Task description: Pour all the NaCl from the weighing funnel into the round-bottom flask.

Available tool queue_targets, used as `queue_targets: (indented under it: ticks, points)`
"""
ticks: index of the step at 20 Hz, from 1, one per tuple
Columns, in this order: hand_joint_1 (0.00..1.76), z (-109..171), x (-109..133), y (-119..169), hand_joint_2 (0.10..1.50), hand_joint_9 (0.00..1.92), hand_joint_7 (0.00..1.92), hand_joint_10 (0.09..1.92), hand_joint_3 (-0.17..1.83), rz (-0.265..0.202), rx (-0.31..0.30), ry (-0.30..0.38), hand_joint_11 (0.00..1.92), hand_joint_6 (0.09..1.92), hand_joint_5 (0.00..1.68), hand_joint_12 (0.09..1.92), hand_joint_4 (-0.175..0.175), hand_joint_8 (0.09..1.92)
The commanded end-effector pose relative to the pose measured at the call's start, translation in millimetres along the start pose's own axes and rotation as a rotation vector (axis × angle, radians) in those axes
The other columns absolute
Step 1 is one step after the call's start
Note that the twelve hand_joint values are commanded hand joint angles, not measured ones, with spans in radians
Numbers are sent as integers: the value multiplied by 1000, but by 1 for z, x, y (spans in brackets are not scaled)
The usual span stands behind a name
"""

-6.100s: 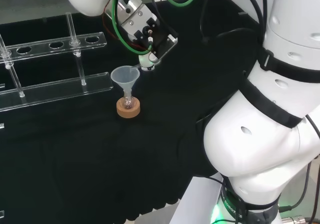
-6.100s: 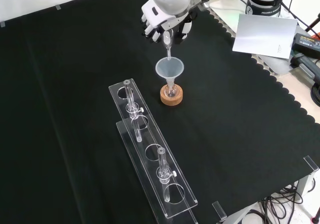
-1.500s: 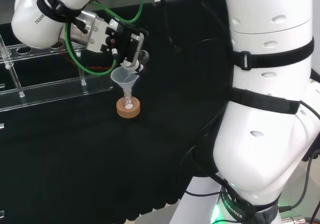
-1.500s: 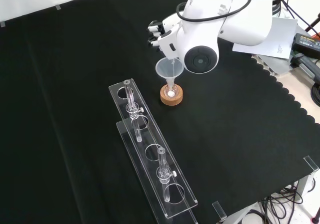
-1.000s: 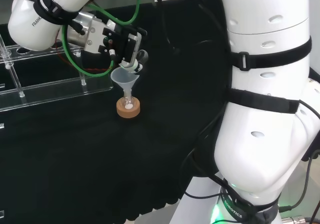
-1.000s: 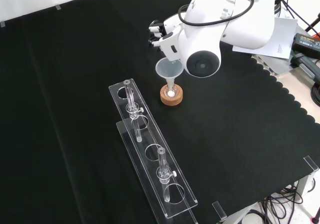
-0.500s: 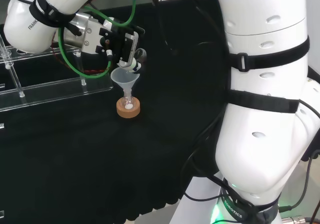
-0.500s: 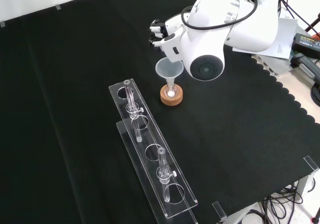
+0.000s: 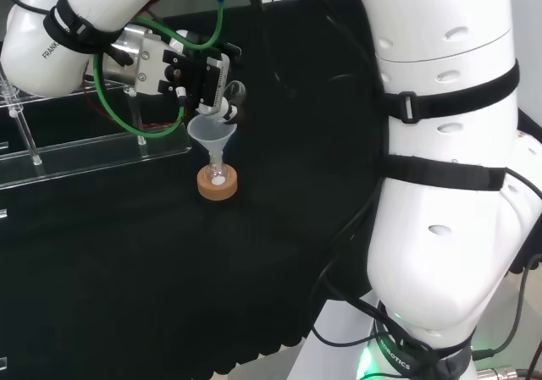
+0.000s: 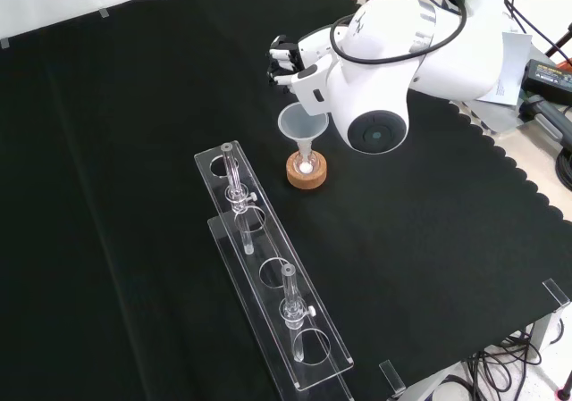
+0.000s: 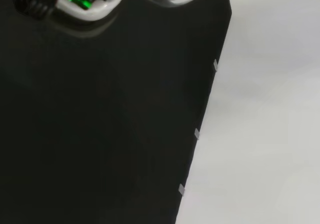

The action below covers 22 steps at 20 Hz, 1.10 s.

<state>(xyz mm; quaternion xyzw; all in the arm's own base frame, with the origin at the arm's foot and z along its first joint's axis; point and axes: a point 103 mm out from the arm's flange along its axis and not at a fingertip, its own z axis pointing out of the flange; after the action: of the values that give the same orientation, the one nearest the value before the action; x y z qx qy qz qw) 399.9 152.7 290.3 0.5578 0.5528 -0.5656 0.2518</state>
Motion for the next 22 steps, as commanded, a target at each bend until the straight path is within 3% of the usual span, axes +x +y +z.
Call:
queue_targets:
  ticks: [1, 9, 22]
  points:
    - [1107, -2, 3, -1, 677, 999, 633, 255, 651, 3, -3, -17, 883, 750, 1230, 997, 175, 645]
    - [1108, -3, 3, 0, 676, 999, 633, 255, 651, 0, -1, -18, 886, 746, 1233, 994, 175, 646]
    - [1109, 9, -8, -1, 675, 1000, 631, 254, 651, -23, -50, 150, 888, 740, 1236, 991, 175, 648]
